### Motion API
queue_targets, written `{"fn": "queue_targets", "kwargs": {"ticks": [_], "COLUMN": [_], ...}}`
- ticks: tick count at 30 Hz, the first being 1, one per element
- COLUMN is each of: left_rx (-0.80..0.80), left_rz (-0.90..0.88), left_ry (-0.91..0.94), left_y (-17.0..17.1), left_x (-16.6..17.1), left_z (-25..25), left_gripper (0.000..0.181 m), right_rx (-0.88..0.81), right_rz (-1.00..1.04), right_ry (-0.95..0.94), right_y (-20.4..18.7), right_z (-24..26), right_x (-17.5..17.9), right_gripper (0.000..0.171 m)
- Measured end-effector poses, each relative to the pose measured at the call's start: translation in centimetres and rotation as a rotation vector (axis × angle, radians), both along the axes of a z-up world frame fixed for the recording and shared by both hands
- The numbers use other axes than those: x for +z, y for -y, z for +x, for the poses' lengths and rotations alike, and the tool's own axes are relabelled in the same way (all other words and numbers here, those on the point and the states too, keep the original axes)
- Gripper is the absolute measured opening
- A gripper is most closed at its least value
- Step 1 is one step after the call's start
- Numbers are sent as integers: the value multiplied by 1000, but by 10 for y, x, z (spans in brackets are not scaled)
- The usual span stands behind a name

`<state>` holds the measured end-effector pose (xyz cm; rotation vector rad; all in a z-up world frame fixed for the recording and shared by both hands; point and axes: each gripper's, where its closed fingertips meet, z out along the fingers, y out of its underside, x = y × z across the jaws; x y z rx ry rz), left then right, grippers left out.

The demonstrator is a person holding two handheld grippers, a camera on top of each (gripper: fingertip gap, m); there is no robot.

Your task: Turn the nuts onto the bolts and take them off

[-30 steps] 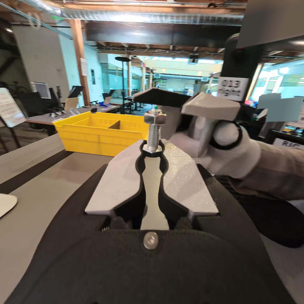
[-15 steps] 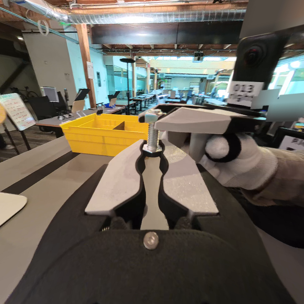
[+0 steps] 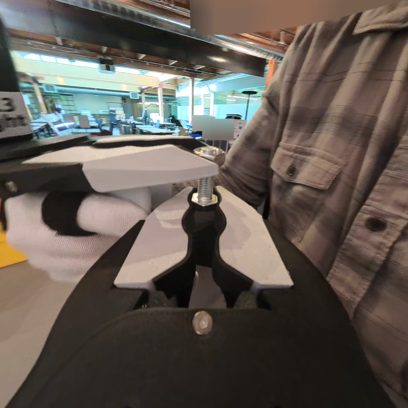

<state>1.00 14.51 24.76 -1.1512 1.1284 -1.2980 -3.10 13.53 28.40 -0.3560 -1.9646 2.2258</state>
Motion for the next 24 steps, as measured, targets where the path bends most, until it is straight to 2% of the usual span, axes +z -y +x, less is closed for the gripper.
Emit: {"fn": "queue_targets", "kwargs": {"ticks": [3, 6, 11, 15, 21, 24], "left_rx": [-28, 35, 264, 409, 629, 664], "left_rz": [9, -10, -17, -25, -23, -12], "left_ry": [5, 46, 57, 71, 34, 23], "left_y": [6, -8, -49, -72, -100, -103], "left_x": [1, 6, 5, 3, -7, -8], "left_z": [0, -12, -35, -47, -58, -58], "left_gripper": [14, 14, 14, 14, 14, 14], "right_rx": [112, 1, -472, -897, -1276, -1478], "right_rz": [-27, -44, -18, 42, 100, 161], "right_ry": [-11, -26, -79, -125, -99, -53], "right_y": [6, -4, -44, -81, -89, -100], "right_z": [2, -11, -42, -50, -50, -56], "right_x": [1, 5, 16, 18, 7, -7], "right_gripper": [15, 16, 46, 55, 51, 38]}}
